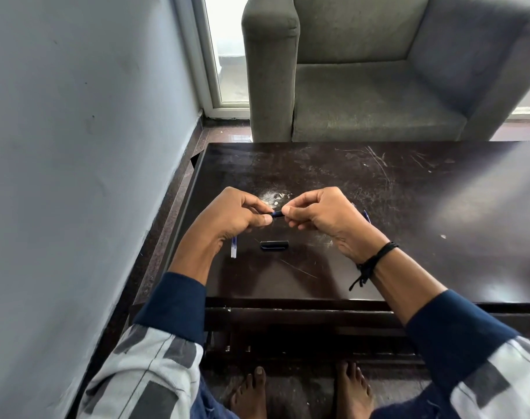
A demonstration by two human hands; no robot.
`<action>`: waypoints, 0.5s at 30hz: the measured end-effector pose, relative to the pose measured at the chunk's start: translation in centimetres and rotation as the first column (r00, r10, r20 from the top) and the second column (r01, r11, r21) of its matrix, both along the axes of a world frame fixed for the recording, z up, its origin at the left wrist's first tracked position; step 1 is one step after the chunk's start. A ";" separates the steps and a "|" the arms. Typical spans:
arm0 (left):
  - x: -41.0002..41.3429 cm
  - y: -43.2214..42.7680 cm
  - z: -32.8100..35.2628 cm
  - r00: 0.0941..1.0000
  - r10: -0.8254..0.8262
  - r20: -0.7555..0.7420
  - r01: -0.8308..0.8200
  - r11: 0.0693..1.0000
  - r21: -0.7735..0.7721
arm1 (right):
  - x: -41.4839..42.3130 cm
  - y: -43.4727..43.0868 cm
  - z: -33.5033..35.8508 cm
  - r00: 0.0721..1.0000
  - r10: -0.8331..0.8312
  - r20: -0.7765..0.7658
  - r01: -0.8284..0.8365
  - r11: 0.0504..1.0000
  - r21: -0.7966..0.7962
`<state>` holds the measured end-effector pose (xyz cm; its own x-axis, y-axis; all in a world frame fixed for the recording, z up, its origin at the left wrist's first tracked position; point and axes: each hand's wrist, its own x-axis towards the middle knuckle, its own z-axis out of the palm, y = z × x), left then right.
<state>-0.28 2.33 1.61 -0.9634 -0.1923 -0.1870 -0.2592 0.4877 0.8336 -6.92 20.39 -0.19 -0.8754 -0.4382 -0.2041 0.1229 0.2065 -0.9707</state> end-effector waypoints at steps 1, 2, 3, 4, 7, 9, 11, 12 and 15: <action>0.0 0.0 0.0 1.000 -0.002 0.000 0.002 1.000 0.000 | 0.0 0.0 -0.1 1.000 0.000 0.004 0.000 1.000 0.005; 0.0 0.0 0.0 1.000 -0.003 0.001 0.003 1.000 -0.001 | 0.0 0.0 -0.1 1.000 -0.002 0.007 0.002 1.000 0.013; 0.0 0.0 0.0 1.000 -0.003 0.002 0.003 1.000 -0.005 | 0.0 0.1 -0.1 1.000 -0.003 0.010 0.003 1.000 0.021; 0.0 0.0 0.0 1.000 -0.001 0.003 0.001 1.000 -0.007 | 0.0 0.1 -0.1 1.000 -0.004 0.013 0.004 1.000 0.024; 0.0 -0.1 0.0 1.000 0.003 0.006 -0.003 1.000 -0.010 | 0.1 0.1 0.0 1.000 -0.005 0.025 0.005 1.000 -0.003; 0.0 -0.1 -0.1 1.000 0.002 0.003 -0.002 1.000 -0.013 | 0.1 0.0 0.1 1.000 0.000 0.020 0.000 1.000 -0.009; 0.0 -0.1 -0.1 1.000 -0.004 0.000 0.004 1.000 -0.007 | 0.0 0.0 0.1 1.000 -0.003 0.010 0.003 1.000 0.006; -0.1 -0.1 0.0 1.000 -0.007 0.000 0.007 1.000 -0.003 | 0.0 -0.1 0.0 1.000 -0.006 0.005 0.006 1.000 0.020; -0.1 -0.1 0.0 1.000 -0.015 0.003 0.015 1.000 -0.001 | 0.0 -0.1 -0.1 1.000 -0.008 -0.002 0.008 0.999 0.053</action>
